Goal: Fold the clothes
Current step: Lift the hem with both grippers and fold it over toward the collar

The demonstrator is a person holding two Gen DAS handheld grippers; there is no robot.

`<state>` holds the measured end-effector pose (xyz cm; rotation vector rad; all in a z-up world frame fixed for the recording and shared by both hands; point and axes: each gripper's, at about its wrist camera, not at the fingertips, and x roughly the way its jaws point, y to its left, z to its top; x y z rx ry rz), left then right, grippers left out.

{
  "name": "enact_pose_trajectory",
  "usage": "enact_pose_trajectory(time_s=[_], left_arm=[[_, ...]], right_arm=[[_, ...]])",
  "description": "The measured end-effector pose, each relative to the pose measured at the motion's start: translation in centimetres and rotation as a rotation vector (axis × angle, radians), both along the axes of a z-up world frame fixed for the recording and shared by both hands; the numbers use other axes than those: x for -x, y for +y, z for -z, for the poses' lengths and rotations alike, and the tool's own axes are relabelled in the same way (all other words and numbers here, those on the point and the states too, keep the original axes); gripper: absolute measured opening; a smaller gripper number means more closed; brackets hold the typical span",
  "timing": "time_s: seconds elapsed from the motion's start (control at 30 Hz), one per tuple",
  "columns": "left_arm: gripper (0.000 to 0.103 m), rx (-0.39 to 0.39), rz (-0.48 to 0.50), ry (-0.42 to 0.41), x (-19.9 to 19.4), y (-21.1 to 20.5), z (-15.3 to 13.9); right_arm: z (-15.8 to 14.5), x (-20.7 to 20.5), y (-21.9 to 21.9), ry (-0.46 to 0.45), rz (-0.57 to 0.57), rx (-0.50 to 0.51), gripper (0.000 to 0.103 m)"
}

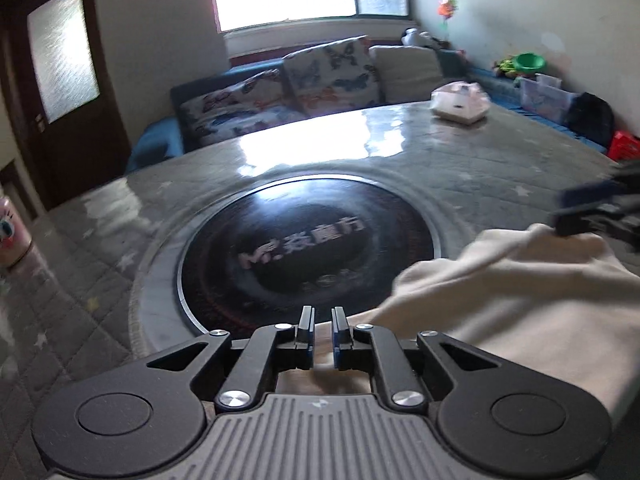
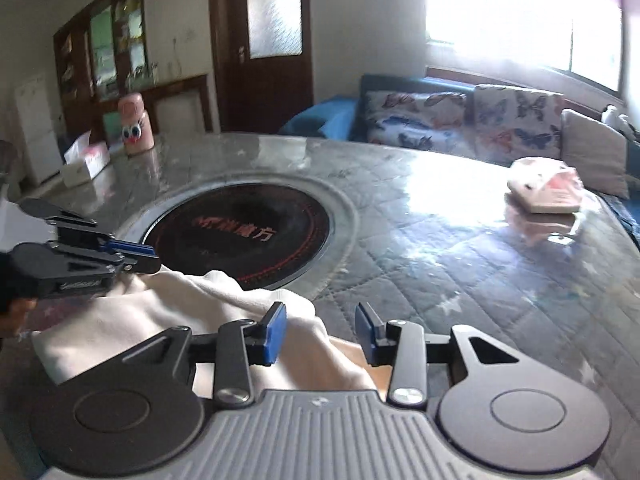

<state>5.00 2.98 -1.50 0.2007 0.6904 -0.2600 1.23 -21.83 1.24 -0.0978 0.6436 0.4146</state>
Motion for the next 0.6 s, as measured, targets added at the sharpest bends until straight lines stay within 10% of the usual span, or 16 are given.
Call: enact_pose_trajectory(time_s=[0.6], left_arm=[[0.017, 0.175, 0.111, 0.082, 4.7, -3.1, -1.3]], right_arm=[[0.7, 1.0, -1.7, 0.032, 0.089, -0.044, 0.016]])
